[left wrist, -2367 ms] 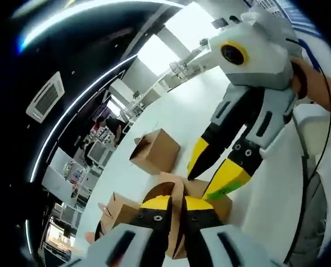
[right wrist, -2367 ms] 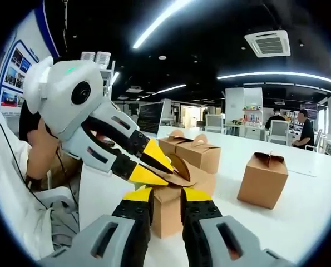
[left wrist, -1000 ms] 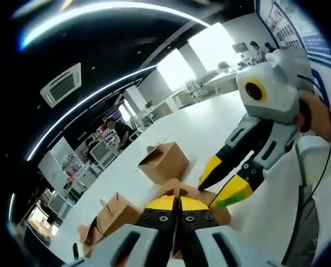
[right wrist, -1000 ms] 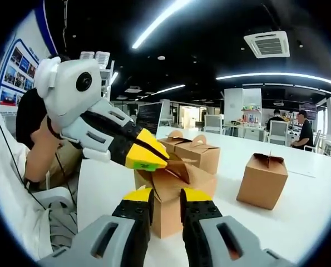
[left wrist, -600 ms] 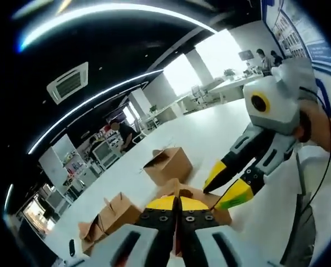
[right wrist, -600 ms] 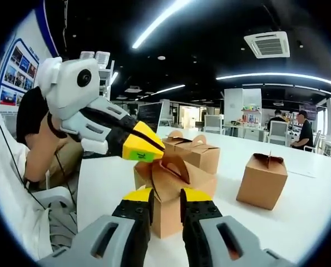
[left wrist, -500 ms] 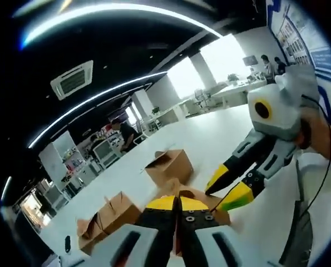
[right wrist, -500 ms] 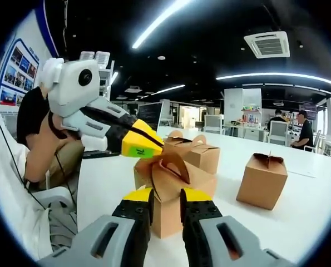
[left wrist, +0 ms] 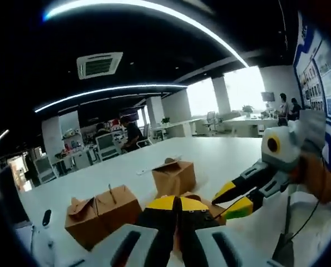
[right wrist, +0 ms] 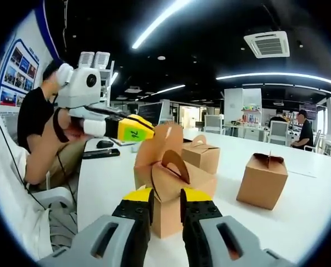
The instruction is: Pick up one paper box from the group, open the paper box, and remove the item inside
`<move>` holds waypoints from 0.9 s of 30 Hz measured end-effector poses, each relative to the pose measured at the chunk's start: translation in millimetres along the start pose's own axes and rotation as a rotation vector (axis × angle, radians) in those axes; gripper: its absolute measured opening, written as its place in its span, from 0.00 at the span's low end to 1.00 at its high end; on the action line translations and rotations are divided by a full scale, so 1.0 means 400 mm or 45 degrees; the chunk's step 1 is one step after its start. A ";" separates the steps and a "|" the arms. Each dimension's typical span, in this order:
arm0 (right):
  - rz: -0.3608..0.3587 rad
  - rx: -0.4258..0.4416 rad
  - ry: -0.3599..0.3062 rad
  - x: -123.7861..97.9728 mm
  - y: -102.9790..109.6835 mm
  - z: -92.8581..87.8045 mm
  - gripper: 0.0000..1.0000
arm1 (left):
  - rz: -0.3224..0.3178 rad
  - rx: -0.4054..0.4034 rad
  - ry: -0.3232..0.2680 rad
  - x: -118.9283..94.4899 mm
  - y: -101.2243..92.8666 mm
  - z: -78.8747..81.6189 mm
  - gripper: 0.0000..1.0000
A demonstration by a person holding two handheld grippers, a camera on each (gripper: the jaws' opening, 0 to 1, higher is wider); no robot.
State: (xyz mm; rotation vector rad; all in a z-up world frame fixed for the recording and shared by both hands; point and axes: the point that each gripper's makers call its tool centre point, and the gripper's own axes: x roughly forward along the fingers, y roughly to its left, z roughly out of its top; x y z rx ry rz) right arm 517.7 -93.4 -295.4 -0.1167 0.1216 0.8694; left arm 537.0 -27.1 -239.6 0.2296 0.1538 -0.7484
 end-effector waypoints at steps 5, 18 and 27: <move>0.001 0.000 -0.001 0.000 0.000 0.000 0.20 | 0.000 -0.060 -0.028 -0.016 0.019 -0.003 0.04; 0.008 0.003 0.008 -0.003 -0.002 0.004 0.21 | -0.049 -0.380 -0.142 -0.041 0.053 -0.009 0.04; 0.009 -0.015 0.020 -0.005 0.002 0.007 0.21 | -0.096 -0.603 -0.209 -0.053 0.072 -0.020 0.04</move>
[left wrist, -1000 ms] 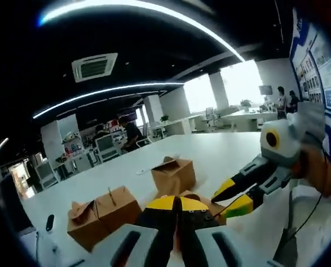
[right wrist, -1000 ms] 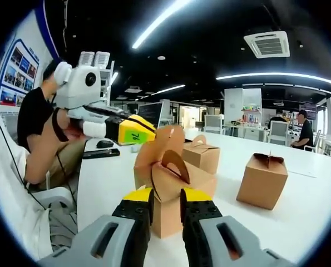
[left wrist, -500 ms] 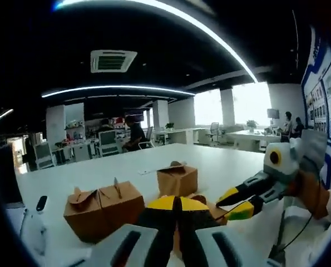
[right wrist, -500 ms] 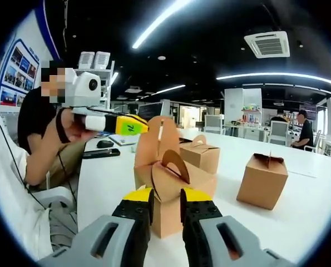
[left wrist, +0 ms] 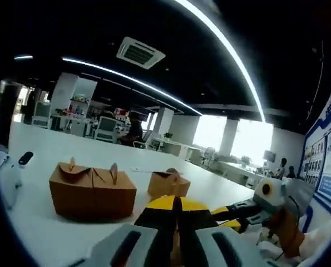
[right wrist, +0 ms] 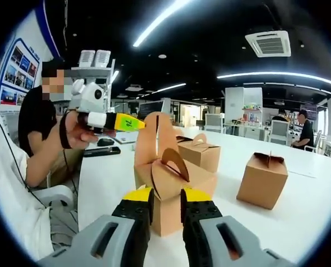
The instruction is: Pick up one paper box from the group, open the paper box, and remove the item inside
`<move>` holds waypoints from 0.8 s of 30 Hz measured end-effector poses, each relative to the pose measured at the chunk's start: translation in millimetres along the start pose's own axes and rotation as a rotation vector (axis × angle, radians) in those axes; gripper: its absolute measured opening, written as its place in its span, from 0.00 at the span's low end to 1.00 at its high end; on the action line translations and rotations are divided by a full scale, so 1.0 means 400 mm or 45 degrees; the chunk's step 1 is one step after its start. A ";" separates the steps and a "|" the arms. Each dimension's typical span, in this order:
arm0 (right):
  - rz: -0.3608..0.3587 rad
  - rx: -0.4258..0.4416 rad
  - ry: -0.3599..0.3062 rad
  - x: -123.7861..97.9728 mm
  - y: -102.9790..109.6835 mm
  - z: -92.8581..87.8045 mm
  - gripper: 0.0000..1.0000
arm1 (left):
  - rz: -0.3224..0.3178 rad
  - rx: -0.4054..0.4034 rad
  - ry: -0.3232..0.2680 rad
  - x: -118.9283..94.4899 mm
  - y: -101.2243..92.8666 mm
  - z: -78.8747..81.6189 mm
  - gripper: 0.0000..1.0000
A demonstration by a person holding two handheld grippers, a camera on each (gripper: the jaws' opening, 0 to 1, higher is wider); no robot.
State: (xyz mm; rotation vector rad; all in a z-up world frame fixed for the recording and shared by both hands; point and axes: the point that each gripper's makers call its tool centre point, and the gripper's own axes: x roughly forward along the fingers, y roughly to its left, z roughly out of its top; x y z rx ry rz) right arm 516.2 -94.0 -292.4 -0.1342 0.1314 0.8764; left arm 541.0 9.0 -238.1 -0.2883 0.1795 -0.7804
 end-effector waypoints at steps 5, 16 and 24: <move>0.002 0.002 0.000 -0.002 0.001 -0.002 0.21 | 0.022 -0.042 -0.021 -0.009 0.018 -0.001 0.03; 0.002 -0.002 0.004 -0.004 0.004 -0.006 0.21 | 0.022 -0.163 -0.035 -0.031 0.055 -0.010 0.04; 0.005 -0.009 0.008 -0.003 0.007 -0.007 0.21 | 0.035 -0.214 -0.023 -0.050 0.081 -0.028 0.04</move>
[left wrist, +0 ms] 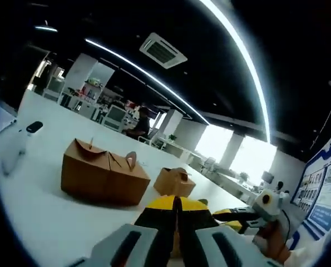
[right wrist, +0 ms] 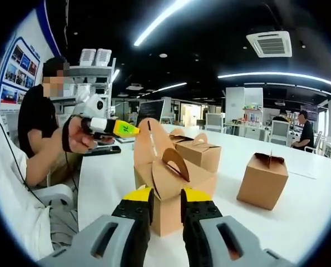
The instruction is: Pick up one paper box from the group, open the paper box, and remove the item inside
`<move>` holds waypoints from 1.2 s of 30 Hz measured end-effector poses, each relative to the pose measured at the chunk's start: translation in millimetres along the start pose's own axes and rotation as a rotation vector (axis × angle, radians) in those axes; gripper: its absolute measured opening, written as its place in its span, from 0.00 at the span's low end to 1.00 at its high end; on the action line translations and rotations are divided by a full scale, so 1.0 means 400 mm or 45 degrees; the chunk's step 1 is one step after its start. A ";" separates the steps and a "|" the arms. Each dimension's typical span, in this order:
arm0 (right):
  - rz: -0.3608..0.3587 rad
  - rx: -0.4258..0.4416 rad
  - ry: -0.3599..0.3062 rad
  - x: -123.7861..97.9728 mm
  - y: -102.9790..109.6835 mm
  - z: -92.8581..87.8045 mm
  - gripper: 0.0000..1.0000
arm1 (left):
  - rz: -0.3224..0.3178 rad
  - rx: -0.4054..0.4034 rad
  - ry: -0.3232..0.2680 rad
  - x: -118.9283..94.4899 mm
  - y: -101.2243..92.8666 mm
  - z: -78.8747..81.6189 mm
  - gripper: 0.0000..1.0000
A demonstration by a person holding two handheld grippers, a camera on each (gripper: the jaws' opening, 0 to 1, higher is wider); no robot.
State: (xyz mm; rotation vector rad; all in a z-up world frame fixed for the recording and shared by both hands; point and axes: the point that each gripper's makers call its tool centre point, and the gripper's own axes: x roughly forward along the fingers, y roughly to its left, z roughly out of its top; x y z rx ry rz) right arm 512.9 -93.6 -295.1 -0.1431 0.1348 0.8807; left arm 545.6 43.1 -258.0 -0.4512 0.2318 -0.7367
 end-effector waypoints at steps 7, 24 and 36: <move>0.000 -0.007 0.005 -0.002 0.005 -0.001 0.21 | 0.006 -0.038 0.004 -0.010 0.017 -0.012 0.03; -0.003 -0.040 0.021 0.000 0.005 -0.003 0.21 | -0.014 -0.192 0.008 -0.033 0.050 -0.044 0.03; -0.003 -0.043 0.022 0.000 -0.001 -0.003 0.21 | -0.003 -0.248 0.037 -0.039 0.067 -0.075 0.03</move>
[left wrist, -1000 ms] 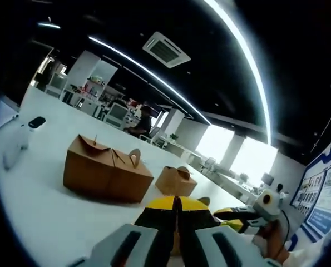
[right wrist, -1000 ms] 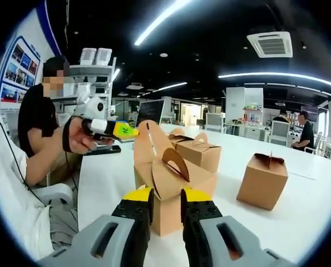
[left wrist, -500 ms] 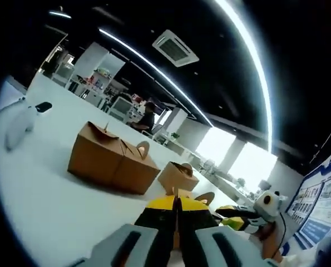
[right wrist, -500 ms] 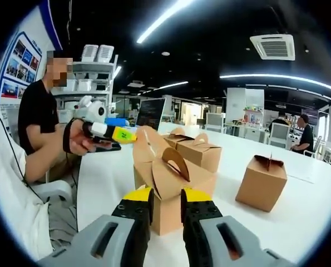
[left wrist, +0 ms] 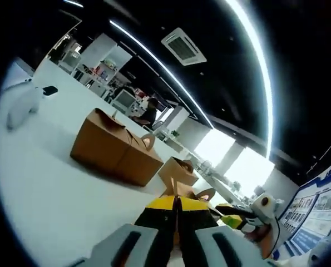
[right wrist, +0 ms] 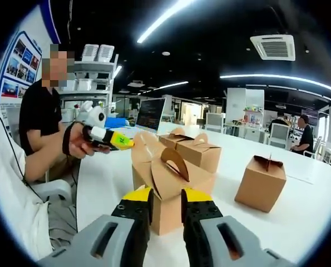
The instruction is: Pick up one paper box from the group, open the paper box, and remove the item inside
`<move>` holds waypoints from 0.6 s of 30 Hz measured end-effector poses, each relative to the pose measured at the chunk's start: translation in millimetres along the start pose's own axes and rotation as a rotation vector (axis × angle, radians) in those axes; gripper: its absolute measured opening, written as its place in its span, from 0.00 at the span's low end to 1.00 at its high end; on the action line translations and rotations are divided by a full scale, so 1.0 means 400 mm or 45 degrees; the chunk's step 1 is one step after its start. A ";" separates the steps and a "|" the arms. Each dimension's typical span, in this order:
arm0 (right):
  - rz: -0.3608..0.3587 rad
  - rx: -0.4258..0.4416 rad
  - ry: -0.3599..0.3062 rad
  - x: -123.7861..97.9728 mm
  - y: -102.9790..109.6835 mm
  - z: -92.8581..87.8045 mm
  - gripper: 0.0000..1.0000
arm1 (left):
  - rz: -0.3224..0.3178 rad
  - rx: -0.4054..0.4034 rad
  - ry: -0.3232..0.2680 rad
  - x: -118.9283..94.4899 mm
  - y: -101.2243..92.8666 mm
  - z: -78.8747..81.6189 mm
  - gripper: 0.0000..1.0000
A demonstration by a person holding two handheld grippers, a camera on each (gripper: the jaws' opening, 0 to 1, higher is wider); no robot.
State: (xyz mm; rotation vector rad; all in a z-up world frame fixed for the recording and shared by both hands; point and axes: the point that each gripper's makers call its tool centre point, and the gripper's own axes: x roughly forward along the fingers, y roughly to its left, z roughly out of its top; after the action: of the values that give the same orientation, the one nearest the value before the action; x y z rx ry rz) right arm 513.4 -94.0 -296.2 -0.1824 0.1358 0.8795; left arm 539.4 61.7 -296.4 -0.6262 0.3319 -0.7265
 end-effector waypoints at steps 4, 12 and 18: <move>0.000 -0.003 0.001 0.000 0.000 0.000 0.21 | 0.017 0.019 0.012 0.000 0.006 -0.007 0.03; 0.008 -0.009 0.009 0.000 0.003 -0.003 0.22 | -0.035 -0.075 -0.007 -0.001 -0.002 -0.004 0.04; 0.006 -0.010 0.010 0.000 0.003 -0.002 0.23 | -0.044 -0.081 -0.008 -0.001 -0.010 -0.006 0.04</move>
State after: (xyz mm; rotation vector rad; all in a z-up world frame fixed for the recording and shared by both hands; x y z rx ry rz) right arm 512.4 -93.7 -297.2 -0.1931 0.1398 0.8839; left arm 535.8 58.9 -295.5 -0.6961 0.3402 -0.7488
